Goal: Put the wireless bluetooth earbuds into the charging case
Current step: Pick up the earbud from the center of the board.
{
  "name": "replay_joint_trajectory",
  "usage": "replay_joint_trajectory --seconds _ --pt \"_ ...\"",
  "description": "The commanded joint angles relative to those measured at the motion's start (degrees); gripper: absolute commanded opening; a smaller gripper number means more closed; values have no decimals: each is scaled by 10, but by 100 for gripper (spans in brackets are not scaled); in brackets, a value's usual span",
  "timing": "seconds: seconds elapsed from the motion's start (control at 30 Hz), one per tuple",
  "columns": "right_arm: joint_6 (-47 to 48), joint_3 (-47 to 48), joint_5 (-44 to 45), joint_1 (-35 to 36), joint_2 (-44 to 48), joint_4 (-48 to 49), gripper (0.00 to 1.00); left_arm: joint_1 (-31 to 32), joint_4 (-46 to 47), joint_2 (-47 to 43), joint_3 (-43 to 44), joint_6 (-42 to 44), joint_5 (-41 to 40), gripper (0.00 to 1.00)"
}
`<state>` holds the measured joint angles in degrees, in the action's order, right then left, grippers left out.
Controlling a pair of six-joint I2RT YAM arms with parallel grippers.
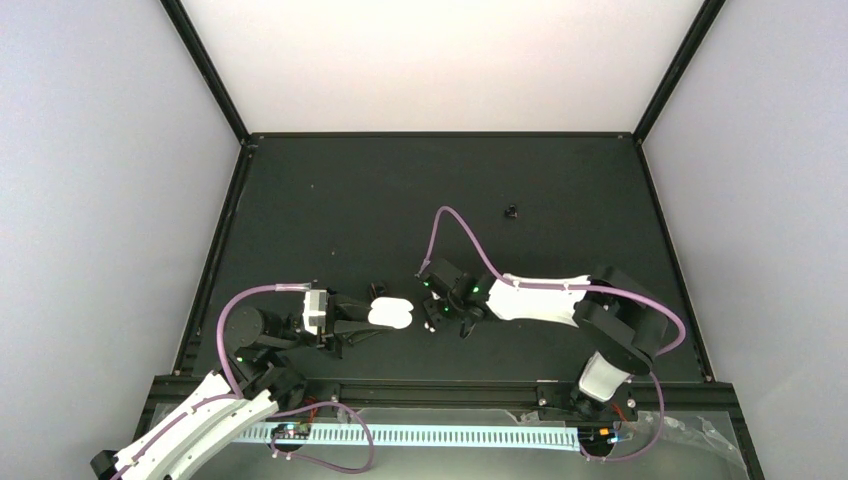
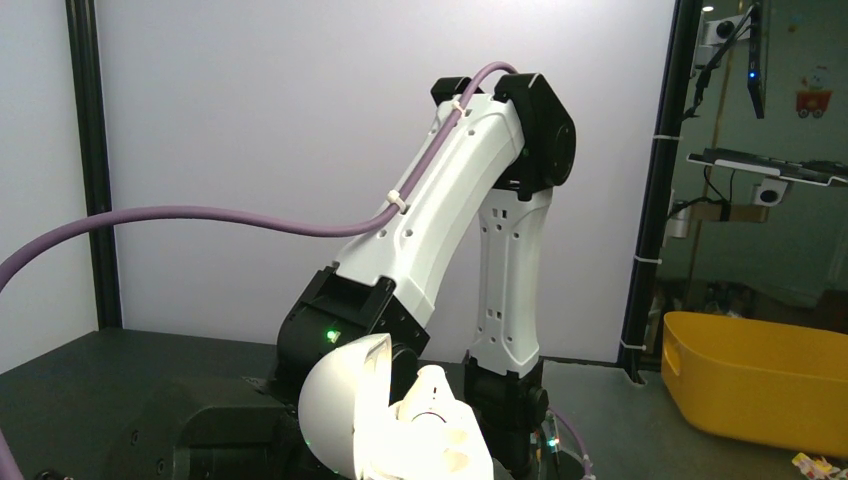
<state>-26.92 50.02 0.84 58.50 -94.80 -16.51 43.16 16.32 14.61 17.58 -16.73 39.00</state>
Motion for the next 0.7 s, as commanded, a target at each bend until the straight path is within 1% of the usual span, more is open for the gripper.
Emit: replay_joint_trajectory --seconds 0.0,0.67 --pt "7 5 2 10 -11 -17 43 3 10 0 15 -2 8 2" --pt "9 9 -12 45 -5 -6 17 3 13 -4 12 -6 11 2"
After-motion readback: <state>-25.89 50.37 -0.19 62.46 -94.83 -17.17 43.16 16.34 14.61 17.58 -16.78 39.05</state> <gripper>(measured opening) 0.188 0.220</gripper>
